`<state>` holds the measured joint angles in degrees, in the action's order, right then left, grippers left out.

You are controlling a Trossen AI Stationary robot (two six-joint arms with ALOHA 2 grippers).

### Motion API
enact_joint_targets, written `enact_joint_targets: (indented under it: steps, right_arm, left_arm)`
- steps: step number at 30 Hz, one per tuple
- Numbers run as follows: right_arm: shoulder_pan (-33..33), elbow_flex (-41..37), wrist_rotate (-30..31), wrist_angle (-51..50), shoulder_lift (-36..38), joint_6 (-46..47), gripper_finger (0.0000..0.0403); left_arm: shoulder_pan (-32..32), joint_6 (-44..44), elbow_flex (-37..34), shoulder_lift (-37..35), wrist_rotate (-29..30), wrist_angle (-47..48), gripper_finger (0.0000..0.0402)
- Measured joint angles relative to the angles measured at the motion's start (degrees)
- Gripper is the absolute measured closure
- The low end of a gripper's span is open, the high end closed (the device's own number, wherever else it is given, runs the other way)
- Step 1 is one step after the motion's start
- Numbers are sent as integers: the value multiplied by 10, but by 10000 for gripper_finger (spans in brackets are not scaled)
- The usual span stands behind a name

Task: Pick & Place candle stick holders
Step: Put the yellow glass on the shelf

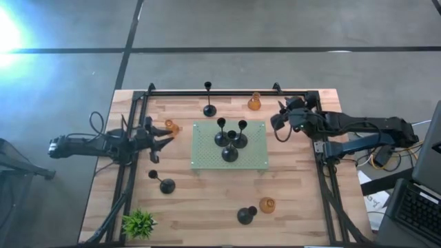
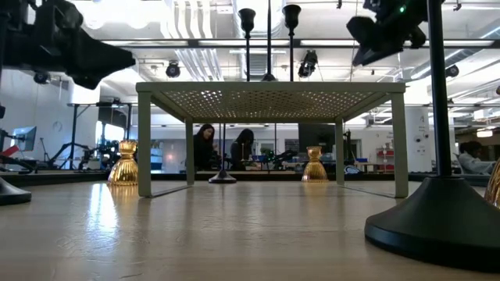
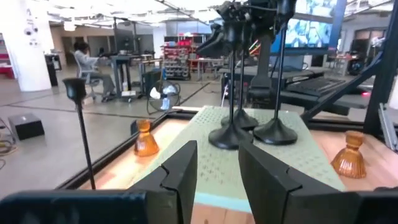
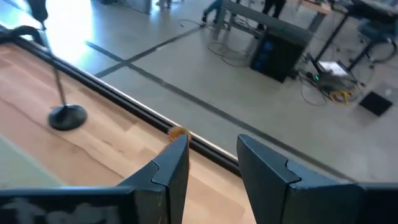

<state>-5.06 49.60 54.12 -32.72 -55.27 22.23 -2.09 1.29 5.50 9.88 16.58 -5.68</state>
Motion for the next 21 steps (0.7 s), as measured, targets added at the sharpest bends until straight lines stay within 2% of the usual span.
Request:
enact_joint_targets:
  steps: [9, 21]
  right_arm:
    - [-68, -26, -7, 1, 0, 28, 280]
    - [-158, -48, -87, 18, 0, 23, 293]
  left_arm:
    - [1, -22, -33, -12, 33, 2, 280]
    - [1, -45, -49, -12, 32, 21, 280]
